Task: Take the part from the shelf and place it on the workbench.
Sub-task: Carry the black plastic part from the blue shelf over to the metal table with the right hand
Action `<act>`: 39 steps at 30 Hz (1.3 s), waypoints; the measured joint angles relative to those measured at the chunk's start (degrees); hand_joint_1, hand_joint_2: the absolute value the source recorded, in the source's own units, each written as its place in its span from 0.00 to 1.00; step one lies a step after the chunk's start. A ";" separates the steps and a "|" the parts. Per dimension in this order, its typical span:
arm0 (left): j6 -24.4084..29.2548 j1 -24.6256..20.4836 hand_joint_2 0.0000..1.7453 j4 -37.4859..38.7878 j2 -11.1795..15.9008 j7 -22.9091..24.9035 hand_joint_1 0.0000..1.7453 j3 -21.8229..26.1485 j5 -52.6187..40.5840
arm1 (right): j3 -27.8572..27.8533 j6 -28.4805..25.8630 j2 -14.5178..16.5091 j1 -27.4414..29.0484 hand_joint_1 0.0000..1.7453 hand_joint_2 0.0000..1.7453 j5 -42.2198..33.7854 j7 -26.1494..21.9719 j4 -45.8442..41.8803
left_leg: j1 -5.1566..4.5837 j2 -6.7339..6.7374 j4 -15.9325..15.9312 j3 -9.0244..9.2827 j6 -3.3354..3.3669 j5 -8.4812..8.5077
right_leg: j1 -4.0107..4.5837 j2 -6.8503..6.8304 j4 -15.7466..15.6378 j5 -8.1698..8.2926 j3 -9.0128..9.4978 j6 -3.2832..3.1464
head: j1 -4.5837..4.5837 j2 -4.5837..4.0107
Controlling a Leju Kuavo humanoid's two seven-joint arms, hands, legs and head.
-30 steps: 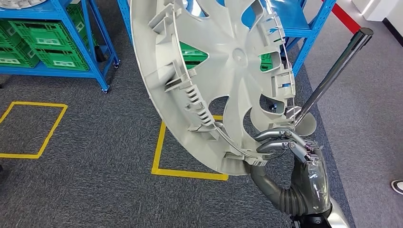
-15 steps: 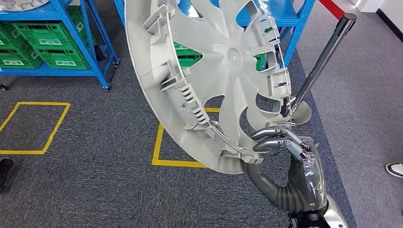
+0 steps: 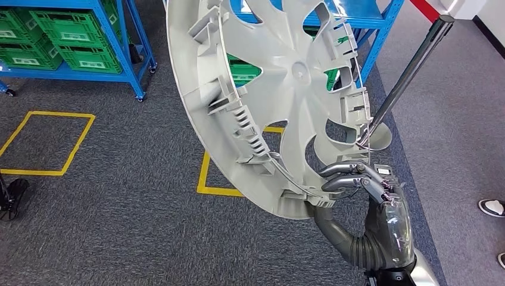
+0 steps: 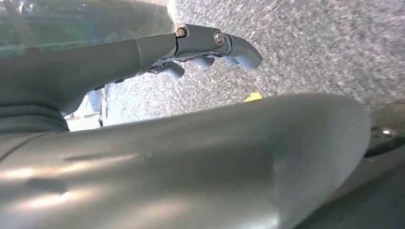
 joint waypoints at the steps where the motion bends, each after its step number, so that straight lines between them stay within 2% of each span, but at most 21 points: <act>1: 0.01 -0.01 1.00 -0.01 -0.02 0.01 0.00 0.00 0.00 | -0.01 0.01 0.00 -0.04 1.00 1.00 0.00 0.00 0.00 | -0.10 -0.02 0.46 -0.78 -0.19 0.29 | 0.12 -0.01 -4.28 0.53 2.89 -0.34 | 0.06 0.00; 3: 0.01 -0.02 1.00 -0.03 -0.06 0.05 0.00 0.00 0.00 | -0.02 0.04 0.00 -0.11 1.00 1.00 0.00 0.01 -0.01 | -0.18 -0.02 1.04 -1.93 -0.77 1.07 | 0.40 -0.01 -10.82 0.02 6.71 -0.89 | 0.03 0.00; 6: 0.00 -0.01 1.00 -0.02 -0.05 0.09 0.00 -0.01 0.00 | -0.02 0.08 -0.03 -0.14 1.00 1.00 0.00 0.02 0.00 | -0.03 -0.05 1.13 -2.99 -1.80 2.11 | 0.58 -0.10 -12.49 0.35 6.39 -1.70 | 0.02 0.00; 8: -0.01 0.08 1.00 -0.01 0.01 0.11 0.00 -0.04 0.00 | -0.01 0.08 -0.03 -0.27 1.00 1.00 0.00 0.01 0.02 | 0.11 -0.17 3.27 -4.03 -2.61 -0.63 | 0.28 -0.29 -12.76 1.42 5.56 -2.41 | -0.33 0.00; 11: -0.02 0.12 1.00 -0.02 0.03 -0.08 0.00 -0.09 0.00 | -0.01 0.04 0.00 -0.35 1.00 1.00 0.03 -0.12 0.08 | 0.67 -0.21 12.58 -5.86 -3.67 -7.90 | 0.17 -0.45 -12.37 2.45 4.04 -2.91 | -1.09 0.00; 12: -0.02 0.11 1.00 -0.02 0.03 -0.32 0.00 -0.13 -0.01 | -0.01 0.01 0.00 -0.32 1.00 1.00 0.08 -0.25 0.11 | 0.79 -0.21 14.94 -5.86 -3.85 -8.44 | 0.18 -0.47 -12.10 2.68 3.45 -2.91 | -1.19 0.00; 13: -0.02 0.11 1.00 -0.02 0.03 -0.61 0.00 -0.16 -0.01 | -0.01 -0.02 -0.01 -0.28 1.00 1.00 0.17 -0.43 0.13 | 0.86 -0.20 15.75 -5.22 -3.93 -7.70 | 0.18 -0.45 -11.82 2.91 2.83 -2.84 | -1.27 0.00; 15: -0.02 0.07 1.00 -0.02 0.04 -1.10 0.00 -0.21 -0.03 | 0.00 -0.06 -0.01 -0.16 1.00 1.00 0.48 -0.78 0.15 | 0.93 -0.22 12.07 -1.57 -3.79 -4.44 | 0.14 -0.37 -11.15 3.39 1.64 -2.58 | -1.49 0.00; 16: -0.02 0.01 1.00 -0.02 0.06 -1.24 0.00 -0.22 -0.04 | -0.02 -0.07 -0.02 -0.12 1.00 1.00 0.74 -0.93 0.15 | 0.91 -0.24 8.66 0.87 -3.56 -3.73 | 0.18 -0.33 -10.85 3.58 1.12 -2.39 | -1.59 0.00; 18: 0.03 -0.16 1.00 -0.02 0.09 -1.49 0.00 -0.25 -0.04 | -0.04 -0.07 -0.02 -0.09 1.00 1.00 1.38 -1.18 0.14 | 0.69 -0.30 3.03 4.47 -2.94 -4.08 | 0.26 -0.28 -10.41 4.06 0.35 -1.80 | -1.65 0.00; 22: -0.01 -0.18 1.00 -0.02 0.08 -1.77 0.00 -0.37 -0.03 | -0.04 -0.03 -0.05 0.00 1.00 1.00 2.43 -1.55 0.13 | 0.69 -0.39 0.24 4.82 -1.59 -4.42 | 0.25 -0.24 -9.81 4.46 -0.90 -0.32 | -1.53 0.00; 24: -0.02 -0.15 1.00 -0.02 0.10 -1.83 0.00 -0.40 -0.02 | -0.06 0.06 -0.09 0.05 1.00 1.00 2.67 -1.64 0.13 | 0.84 -0.58 -0.19 4.40 -0.67 -3.84 | 0.20 -0.15 -5.98 1.51 -2.65 0.10 | -1.01 0.00; 26: -0.03 -0.14 1.00 -0.02 0.10 -1.88 0.00 -0.42 -0.02 | -0.03 0.20 -0.13 0.16 1.00 1.00 2.76 -1.69 0.14 | 0.61 -0.97 0.00 3.71 -0.24 -3.44 | 0.14 -0.13 1.09 -2.38 -5.18 0.29 | -0.45 0.00; 27: -0.03 -0.11 1.00 -0.02 0.09 -1.89 0.00 -0.42 -0.02 | -0.02 0.27 -0.14 0.24 1.00 1.00 2.80 -1.70 0.14 | 0.49 -1.27 0.16 3.40 -0.17 -3.29 | 0.14 -0.12 3.71 -3.37 -5.90 0.31 | -0.31 0.00; 28: -0.04 -0.07 1.00 -0.02 0.09 -1.89 0.00 -0.42 -0.02 | -0.01 0.35 -0.15 0.29 1.00 1.00 2.84 -1.70 0.15 | 0.40 -1.61 0.33 3.12 -0.16 -3.16 | 0.14 -0.10 4.49 -3.32 -5.75 0.27 | -0.22 0.00; 29: -0.04 -0.05 1.00 -0.02 0.09 -1.89 0.00 -0.43 -0.02 | -0.01 0.44 -0.15 0.32 1.00 1.00 2.88 -1.70 0.15 | 0.33 -2.02 0.53 2.87 -0.19 -3.06 | 0.15 0.01 3.15 -2.30 -4.59 0.14 | -0.18 0.00; 32: -0.03 -0.21 1.00 -0.04 0.03 -1.89 0.00 -0.44 -0.02 | -0.05 0.67 -0.19 0.40 1.00 1.00 3.08 -1.74 0.13 | 0.24 -3.39 1.25 2.07 -0.52 -2.86 | 0.05 2.69 -6.97 1.47 1.44 -0.74 | -0.09 0.00; 34: -0.03 -0.45 1.00 -0.05 -0.01 -1.92 0.00 -0.44 -0.01 | -0.07 0.75 -0.24 0.55 1.00 1.00 3.17 -1.76 0.06 | 0.41 -4.34 1.58 1.22 -1.19 -2.52 | 0.12 3.92 -9.82 1.63 2.78 -1.18 | -0.10 0.00; 36: -0.03 -0.44 1.00 -0.05 0.03 -1.95 0.00 -0.45 0.00 | -0.10 0.79 -0.26 0.66 1.00 1.00 3.26 -1.77 -0.01 | 0.60 -5.23 1.63 0.70 -1.94 -2.19 | 0.16 2.89 -10.20 1.90 2.67 -1.56 | -0.06 0.00; 38: -0.03 -0.26 1.00 -0.05 0.10 -1.94 0.00 -0.46 0.00 | -0.11 0.84 -0.26 0.73 1.00 1.00 3.32 -1.76 -0.03 | 0.51 -4.16 2.97 -0.12 -2.65 -3.28 | -0.12 1.55 -10.79 2.26 2.87 -2.15 | -0.40 0.01; 39: -0.02 -0.25 1.00 -0.05 0.13 -1.94 0.00 -0.46 0.01 | -0.12 0.85 -0.25 0.76 1.00 1.00 3.34 -1.75 -0.04 | 0.52 -3.15 5.15 -1.10 -3.02 -4.68 | -0.26 0.81 -11.02 2.40 2.97 -2.39 | -0.71 0.01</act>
